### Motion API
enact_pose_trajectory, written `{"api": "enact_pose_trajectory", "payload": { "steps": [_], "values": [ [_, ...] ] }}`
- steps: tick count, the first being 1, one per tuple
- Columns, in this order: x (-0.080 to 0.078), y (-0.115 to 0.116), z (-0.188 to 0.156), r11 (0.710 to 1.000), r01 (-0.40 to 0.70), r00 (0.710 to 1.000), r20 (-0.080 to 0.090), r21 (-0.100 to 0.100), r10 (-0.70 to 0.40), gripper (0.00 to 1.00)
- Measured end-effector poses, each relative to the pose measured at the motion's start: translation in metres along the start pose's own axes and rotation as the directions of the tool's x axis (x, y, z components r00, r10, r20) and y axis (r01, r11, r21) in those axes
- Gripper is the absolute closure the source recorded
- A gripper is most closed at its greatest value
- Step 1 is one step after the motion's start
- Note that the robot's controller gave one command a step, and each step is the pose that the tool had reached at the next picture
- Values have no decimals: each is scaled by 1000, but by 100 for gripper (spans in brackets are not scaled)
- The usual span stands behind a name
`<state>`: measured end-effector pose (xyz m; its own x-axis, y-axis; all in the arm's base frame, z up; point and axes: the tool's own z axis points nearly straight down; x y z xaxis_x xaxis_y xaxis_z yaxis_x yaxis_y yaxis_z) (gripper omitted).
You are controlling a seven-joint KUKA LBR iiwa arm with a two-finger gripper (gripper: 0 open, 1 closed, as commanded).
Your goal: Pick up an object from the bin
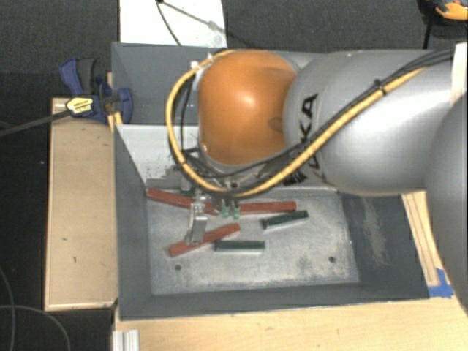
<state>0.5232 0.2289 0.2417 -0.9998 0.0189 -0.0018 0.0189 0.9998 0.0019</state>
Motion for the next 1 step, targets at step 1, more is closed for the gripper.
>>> {"api": "enact_pose_trajectory", "payload": {
  "steps": [1],
  "values": [
    [0,0,0,1000,-1,1000,0,0,1,0]
  ]
}}
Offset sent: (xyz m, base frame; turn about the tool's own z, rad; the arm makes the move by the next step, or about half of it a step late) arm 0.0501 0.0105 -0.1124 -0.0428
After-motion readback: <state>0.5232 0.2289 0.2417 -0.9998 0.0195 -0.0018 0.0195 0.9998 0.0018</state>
